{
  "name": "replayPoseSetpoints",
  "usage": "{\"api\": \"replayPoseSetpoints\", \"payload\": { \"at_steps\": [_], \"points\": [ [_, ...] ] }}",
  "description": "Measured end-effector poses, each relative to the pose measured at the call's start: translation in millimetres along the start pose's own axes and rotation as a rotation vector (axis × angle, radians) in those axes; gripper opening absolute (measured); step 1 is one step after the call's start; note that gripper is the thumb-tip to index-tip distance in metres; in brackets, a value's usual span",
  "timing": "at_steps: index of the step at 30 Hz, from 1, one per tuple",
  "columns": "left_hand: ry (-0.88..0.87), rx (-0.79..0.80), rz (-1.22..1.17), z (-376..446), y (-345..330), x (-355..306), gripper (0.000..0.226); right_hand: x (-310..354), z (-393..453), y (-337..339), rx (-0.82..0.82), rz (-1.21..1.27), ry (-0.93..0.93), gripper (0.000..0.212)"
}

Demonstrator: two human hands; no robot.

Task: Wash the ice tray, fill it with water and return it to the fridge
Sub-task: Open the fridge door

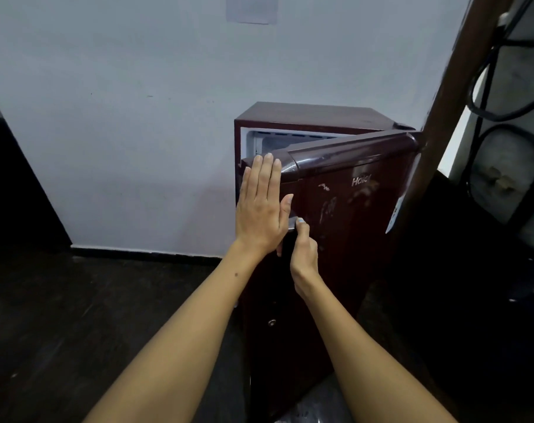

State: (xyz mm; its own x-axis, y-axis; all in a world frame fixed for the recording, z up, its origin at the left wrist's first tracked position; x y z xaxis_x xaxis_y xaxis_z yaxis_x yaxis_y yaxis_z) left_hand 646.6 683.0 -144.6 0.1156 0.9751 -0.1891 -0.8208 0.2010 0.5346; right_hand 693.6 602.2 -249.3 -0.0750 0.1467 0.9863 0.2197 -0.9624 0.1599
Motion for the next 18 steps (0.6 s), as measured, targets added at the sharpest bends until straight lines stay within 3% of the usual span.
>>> {"api": "replayPoseSetpoints", "payload": {
  "at_steps": [6, 10, 14, 18],
  "points": [
    [-0.122, 0.016, -0.106, -27, 17, -61, 0.057, -10, -39, 58, -0.246, 0.015, 0.018, 0.062],
    [-0.164, -0.045, -0.275, -54, 30, -91, 0.056, -14, -71, 97, -0.521, -0.02, 0.201, 0.057],
    [0.063, -0.139, -0.416, -83, 24, -82, 0.059, -24, -91, 129, -0.644, -0.203, 0.339, 0.062],
    [0.241, -0.077, -0.481, -103, 0, -74, 0.057, -33, -105, 166, -0.772, -0.182, 0.359, 0.065]
  ]
}}
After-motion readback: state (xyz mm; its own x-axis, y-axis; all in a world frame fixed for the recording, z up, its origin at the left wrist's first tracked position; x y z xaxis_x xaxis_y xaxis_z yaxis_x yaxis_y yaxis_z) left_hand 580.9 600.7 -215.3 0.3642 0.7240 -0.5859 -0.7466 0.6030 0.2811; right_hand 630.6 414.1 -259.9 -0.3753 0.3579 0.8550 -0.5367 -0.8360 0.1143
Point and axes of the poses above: each hand's wrist, its own z-axis towards the middle knuckle, its own y-axis out of the back of the hand, x = y × z, the point moved 7 cm from there along z, towards the middle knuckle, and after that the axes turned 10 degrees about -z, right-handed, at the moved point
